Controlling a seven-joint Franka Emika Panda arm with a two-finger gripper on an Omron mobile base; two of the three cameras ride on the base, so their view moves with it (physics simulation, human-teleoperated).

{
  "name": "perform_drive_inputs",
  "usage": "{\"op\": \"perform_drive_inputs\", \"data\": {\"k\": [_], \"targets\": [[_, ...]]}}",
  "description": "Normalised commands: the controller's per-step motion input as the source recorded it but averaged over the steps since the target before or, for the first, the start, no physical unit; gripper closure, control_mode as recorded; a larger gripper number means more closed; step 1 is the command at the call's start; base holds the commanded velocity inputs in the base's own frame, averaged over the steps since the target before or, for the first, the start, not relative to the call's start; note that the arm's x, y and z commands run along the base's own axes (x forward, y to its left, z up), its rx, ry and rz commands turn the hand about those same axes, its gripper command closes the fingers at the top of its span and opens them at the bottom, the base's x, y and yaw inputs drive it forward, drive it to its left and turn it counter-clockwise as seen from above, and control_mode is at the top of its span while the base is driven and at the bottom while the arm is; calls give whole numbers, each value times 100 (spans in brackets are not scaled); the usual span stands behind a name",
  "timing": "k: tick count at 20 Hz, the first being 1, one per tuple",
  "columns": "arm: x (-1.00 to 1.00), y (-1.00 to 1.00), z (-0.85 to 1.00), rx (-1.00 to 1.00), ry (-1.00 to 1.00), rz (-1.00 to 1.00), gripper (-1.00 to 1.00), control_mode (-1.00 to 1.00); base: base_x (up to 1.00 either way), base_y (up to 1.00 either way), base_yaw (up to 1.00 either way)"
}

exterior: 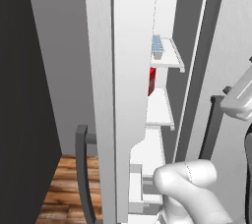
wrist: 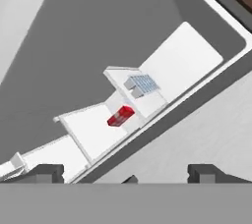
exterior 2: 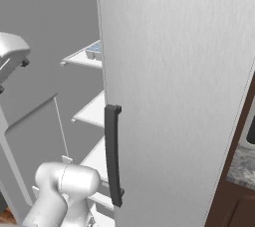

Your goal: Open the freezer door, pick up the ice cube tray from the freezer, and place it on the dining counter.

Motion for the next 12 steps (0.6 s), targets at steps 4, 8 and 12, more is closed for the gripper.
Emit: {"op": "perform_drive_inputs", "data": {"k": [4,8,12], "targets": [[1,28,1,-40,0,10,-100,-100,0,0,0],[2,12,18,-30,0,10,-100,-100,0,0,0],[0,8,30,-26,0,10,-100,-100,0,0,0]]}}
